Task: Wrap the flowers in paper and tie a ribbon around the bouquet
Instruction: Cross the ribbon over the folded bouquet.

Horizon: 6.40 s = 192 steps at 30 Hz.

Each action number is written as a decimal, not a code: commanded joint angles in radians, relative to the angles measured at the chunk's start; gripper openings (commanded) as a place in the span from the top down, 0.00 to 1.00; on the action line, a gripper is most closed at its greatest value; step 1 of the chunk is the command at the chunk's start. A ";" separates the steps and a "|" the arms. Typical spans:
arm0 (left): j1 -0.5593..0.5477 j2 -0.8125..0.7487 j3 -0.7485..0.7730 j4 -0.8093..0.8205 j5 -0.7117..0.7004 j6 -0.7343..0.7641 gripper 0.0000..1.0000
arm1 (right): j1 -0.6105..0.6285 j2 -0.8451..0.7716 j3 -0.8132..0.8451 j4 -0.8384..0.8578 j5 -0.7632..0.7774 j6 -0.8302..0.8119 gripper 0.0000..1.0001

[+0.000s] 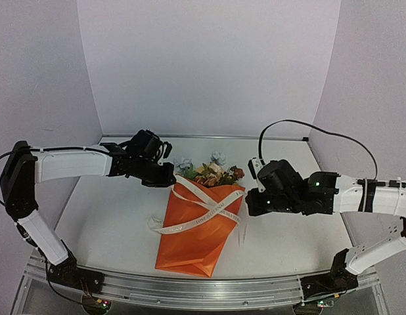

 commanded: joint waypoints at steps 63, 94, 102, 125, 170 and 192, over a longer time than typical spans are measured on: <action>-0.050 -0.239 -0.008 0.252 -0.016 0.026 1.00 | -0.181 0.416 0.073 0.529 -0.321 0.572 1.00; -0.028 -0.174 0.043 0.212 -0.008 0.016 1.00 | -0.156 0.390 0.361 0.035 -0.183 -0.007 1.00; -0.023 -0.164 0.049 0.209 0.003 0.014 1.00 | -0.156 0.395 0.383 0.012 -0.162 -0.106 1.00; -0.005 -0.160 0.060 0.198 0.029 0.008 1.00 | -0.147 0.420 0.428 0.151 -0.526 -0.267 1.00; 0.020 -0.077 0.000 0.211 0.093 -0.045 1.00 | -0.112 0.426 0.424 -0.183 -0.354 -0.025 0.80; 0.017 -0.057 -0.011 0.230 0.089 -0.059 1.00 | -0.078 0.160 -0.006 0.030 -0.487 0.134 0.37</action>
